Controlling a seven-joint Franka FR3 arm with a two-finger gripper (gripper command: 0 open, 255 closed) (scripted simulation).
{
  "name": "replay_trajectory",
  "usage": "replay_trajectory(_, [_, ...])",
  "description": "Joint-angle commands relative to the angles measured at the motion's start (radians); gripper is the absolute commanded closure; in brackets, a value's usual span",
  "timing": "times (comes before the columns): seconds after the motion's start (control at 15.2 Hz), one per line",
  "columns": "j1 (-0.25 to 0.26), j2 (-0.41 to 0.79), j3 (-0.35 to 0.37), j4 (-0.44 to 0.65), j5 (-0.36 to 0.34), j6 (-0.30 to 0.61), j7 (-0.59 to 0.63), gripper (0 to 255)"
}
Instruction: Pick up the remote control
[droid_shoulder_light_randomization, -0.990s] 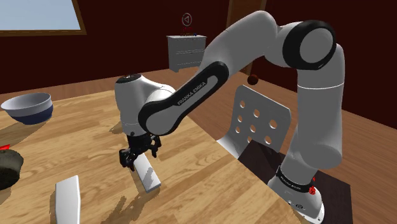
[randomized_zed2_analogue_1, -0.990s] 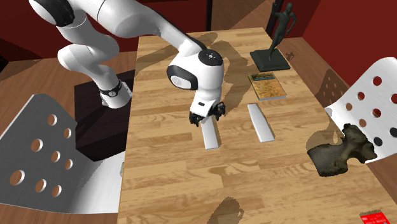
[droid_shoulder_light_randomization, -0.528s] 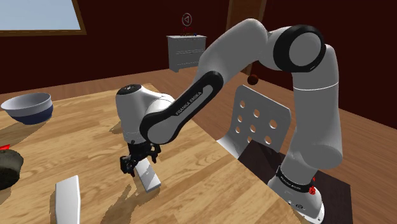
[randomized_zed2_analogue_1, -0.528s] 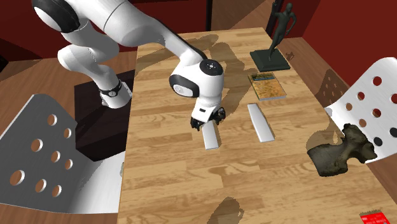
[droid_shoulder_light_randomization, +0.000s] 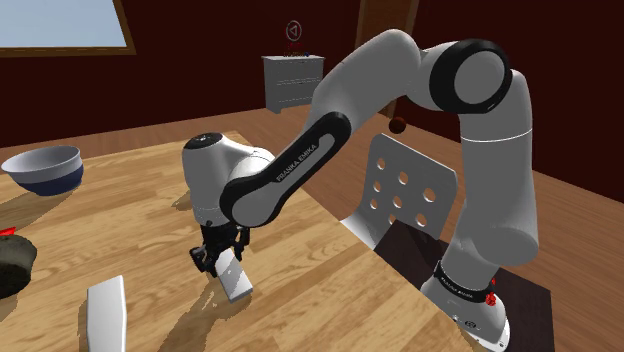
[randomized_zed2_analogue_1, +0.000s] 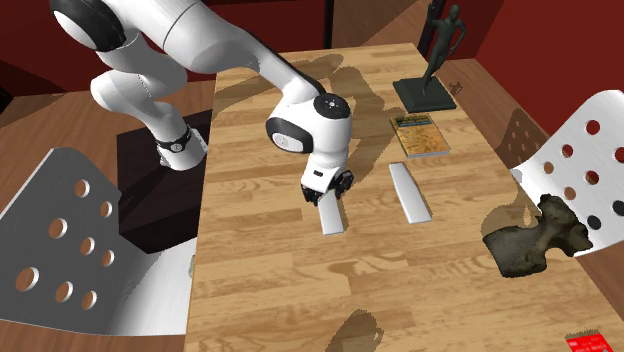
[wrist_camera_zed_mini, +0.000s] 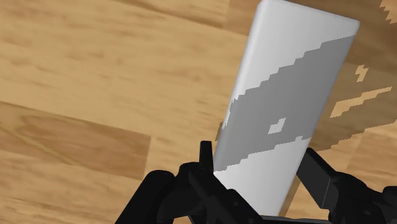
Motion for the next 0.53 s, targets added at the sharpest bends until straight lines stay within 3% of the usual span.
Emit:
replay_trajectory(0.0, [0.000,0.002,-0.001,-0.001,-0.001,0.001,-0.001,255])
replay_trajectory(0.46, [-0.012,-0.048,0.016,0.019,0.032,-0.064,-0.020,255])
